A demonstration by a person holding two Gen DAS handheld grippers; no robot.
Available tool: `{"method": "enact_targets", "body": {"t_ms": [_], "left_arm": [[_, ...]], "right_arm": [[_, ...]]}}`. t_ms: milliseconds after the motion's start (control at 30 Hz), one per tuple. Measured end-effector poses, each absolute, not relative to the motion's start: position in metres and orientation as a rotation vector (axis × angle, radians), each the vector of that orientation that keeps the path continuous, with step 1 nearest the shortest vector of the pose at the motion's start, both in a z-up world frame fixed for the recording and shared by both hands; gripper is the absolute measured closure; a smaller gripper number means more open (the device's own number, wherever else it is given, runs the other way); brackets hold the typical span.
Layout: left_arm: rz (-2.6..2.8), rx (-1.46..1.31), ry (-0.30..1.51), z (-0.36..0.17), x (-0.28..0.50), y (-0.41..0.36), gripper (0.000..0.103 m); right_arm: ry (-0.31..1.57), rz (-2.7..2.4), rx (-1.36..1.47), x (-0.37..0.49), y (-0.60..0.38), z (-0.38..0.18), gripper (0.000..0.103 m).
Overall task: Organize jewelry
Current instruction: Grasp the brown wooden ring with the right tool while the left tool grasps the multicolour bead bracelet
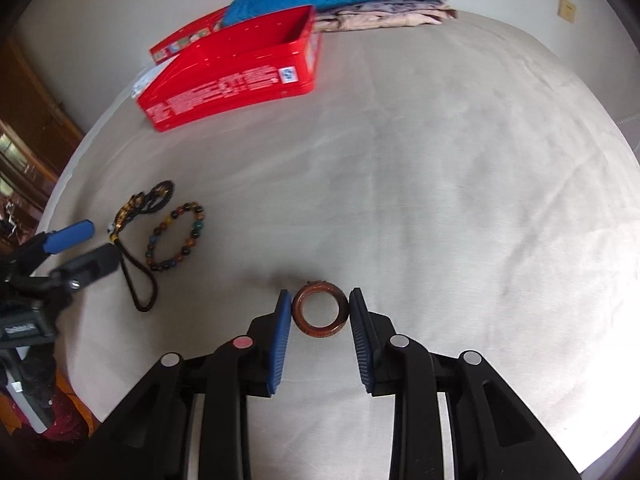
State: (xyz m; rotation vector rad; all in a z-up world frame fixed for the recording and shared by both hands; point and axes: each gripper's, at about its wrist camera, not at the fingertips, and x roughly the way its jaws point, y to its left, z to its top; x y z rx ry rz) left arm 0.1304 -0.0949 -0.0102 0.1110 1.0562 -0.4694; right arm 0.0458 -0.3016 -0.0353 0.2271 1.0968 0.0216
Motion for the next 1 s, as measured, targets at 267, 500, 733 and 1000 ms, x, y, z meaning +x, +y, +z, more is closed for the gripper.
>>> {"method": "enact_targets", "body": {"t_ms": [267,500,733,1000], "left_arm": [[-0.481,0.136,1.144,-0.029,0.152,-0.115,0.025],[-0.471,0.106,1.215,-0.047,0.173,-0.109,0.045],[-0.433,0.148,1.173,-0.048,0.176,-0.111,0.077],[-0.434,0.076,1.171,-0.042,0.178,-0.093,0.097]], "right_arm": [[1.1,0.037,0.265,0.047,-0.313,-0.041,0.073],[1.107,0.053,0.275,0.052,-0.316,-0.047,0.073],[1.11,0.057,0.283,0.054,-0.316,-0.049,0.073],[1.107,0.052,0.272,0.057,-0.312,-0.044,0.073]]}}
